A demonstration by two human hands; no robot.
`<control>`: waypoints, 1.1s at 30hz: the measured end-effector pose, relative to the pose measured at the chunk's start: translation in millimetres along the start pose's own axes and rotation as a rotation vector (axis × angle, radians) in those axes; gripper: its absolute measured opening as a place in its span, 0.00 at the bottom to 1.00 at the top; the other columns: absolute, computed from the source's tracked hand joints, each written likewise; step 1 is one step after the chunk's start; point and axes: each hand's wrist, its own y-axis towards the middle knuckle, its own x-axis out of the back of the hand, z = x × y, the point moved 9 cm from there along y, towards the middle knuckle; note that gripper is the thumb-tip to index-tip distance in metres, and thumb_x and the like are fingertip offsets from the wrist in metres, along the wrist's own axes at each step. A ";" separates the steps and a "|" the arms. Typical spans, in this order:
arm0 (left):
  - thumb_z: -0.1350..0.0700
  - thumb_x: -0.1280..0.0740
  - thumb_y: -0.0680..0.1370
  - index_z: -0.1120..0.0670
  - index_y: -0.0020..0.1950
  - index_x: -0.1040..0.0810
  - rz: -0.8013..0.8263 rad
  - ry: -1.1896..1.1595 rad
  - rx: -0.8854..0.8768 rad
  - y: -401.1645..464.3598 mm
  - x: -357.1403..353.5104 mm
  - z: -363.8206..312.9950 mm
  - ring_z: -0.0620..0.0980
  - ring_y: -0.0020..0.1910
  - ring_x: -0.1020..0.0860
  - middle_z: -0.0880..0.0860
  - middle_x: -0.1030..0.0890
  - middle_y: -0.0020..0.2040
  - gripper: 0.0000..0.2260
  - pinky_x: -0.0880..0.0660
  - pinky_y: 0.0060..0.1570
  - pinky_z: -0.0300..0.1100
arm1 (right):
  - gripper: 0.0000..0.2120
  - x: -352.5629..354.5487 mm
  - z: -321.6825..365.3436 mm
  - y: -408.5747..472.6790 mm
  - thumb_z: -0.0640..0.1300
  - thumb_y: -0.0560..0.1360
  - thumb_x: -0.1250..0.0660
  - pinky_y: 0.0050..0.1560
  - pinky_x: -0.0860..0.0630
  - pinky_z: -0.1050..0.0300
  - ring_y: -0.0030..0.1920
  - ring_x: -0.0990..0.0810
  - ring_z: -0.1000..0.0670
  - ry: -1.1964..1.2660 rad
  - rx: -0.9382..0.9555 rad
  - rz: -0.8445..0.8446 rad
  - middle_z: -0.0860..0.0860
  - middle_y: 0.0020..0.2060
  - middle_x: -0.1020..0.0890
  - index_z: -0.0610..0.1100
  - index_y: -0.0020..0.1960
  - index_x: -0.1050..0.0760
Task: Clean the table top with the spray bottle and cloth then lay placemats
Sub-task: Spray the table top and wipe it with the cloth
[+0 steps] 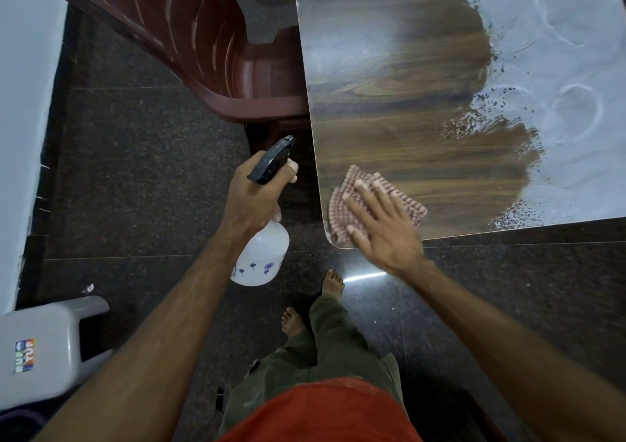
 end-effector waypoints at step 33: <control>0.56 0.32 0.80 0.59 0.50 0.21 0.185 0.045 -0.137 -6.8 -77.3 -51.8 0.44 0.19 0.29 0.58 0.16 0.48 0.06 0.30 0.22 0.37 | 0.33 4.8 -98.0 -61.3 0.65 0.79 0.61 0.78 0.57 0.43 0.80 0.55 0.46 0.116 -0.462 -0.067 0.49 0.81 0.52 0.53 0.81 0.52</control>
